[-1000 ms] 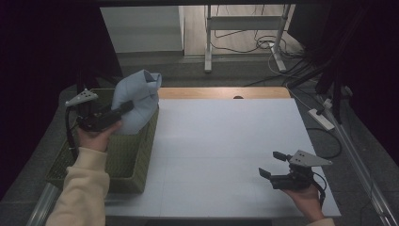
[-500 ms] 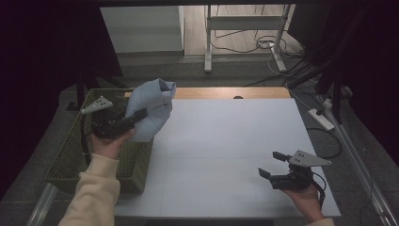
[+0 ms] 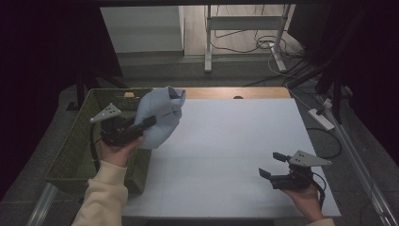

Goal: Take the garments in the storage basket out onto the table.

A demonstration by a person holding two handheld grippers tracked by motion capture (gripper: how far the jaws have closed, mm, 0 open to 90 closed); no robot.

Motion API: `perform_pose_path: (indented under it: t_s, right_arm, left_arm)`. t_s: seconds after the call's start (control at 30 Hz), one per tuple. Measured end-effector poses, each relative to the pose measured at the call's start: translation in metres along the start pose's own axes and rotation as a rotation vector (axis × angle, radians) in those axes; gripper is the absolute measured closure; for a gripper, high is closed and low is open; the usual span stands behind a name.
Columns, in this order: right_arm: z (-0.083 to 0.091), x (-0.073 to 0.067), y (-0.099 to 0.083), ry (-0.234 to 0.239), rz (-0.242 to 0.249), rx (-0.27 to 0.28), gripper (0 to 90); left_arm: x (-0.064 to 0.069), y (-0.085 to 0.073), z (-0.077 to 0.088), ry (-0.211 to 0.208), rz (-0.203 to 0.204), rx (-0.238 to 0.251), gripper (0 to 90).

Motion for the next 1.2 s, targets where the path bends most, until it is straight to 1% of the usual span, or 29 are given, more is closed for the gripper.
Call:
perform_pose_path:
  t_s: [0.1,0.3,0.33,0.43,0.5,0.53,0.63,0.83,1.0,1.03,1.07,1.13,1.17,1.2]
  right_arm:
    - [-0.001,0.001,0.0,-0.001,0.002,0.001,14.1]
    - [-0.002,0.001,0.0,-0.001,0.006,-0.001,14.1]
    - [-0.002,0.0,0.0,0.0,0.008,-0.004,14.1]
    - [-0.003,0.0,0.0,0.001,0.009,-0.004,14.1]
    - [-0.003,0.0,0.0,0.003,0.009,-0.001,14.1]
    - [-0.003,0.001,0.0,0.004,0.009,0.0,14.1]
    - [-0.004,0.001,0.0,0.006,0.007,0.002,14.2]
    - [-0.007,0.002,0.001,0.01,0.008,0.004,14.3]
    - [-0.008,0.001,0.002,0.009,0.013,-0.001,14.3]
    - [-0.008,0.001,0.002,0.008,0.013,0.0,14.3]
    - [-0.008,0.001,0.002,0.008,0.013,0.0,14.3]
    - [-0.008,0.001,0.002,0.008,0.013,-0.001,14.3]
    - [-0.008,0.001,0.002,0.008,0.013,-0.001,14.3]
    - [-0.008,0.001,0.002,0.008,0.013,-0.002,14.3]
  left_arm:
    - [0.0,-0.003,-0.003,0.005,-0.002,-0.01,58.9]
    - [0.003,-0.006,-0.006,-0.002,-0.009,-0.019,58.9]
    - [0.004,-0.007,-0.007,-0.004,-0.012,-0.022,58.9]
    - [0.01,-0.008,-0.012,0.006,-0.04,-0.043,58.9]
    - [0.011,-0.008,-0.013,-0.002,-0.04,-0.044,58.9]
    - [0.014,-0.008,-0.014,-0.015,-0.039,-0.043,58.9]
    - [0.016,-0.009,-0.016,-0.026,-0.037,-0.044,58.9]
    - [0.018,-0.011,-0.019,-0.026,-0.038,-0.049,59.0]
    - [0.021,-0.013,-0.023,-0.042,-0.035,-0.055,59.8]
    - [0.023,-0.014,-0.025,-0.051,-0.036,-0.059,59.9]
    - [0.023,-0.014,-0.025,-0.051,-0.036,-0.059,60.2]
    - [0.028,-0.015,-0.03,-0.077,-0.032,-0.063,60.6]
    - [0.028,-0.015,-0.03,-0.077,-0.032,-0.063,60.7]
    - [0.031,-0.017,-0.034,-0.086,-0.035,-0.071,60.7]
Point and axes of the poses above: each handheld gripper's, and its own axes: z roughly backward along the jaws, y roughly out of its top, x roughly to its right, the point moved 4 cm from there along -z, roughly forward along the jaws, and after that the axes turned 8 degrees about -x, right-handed, at the moved point
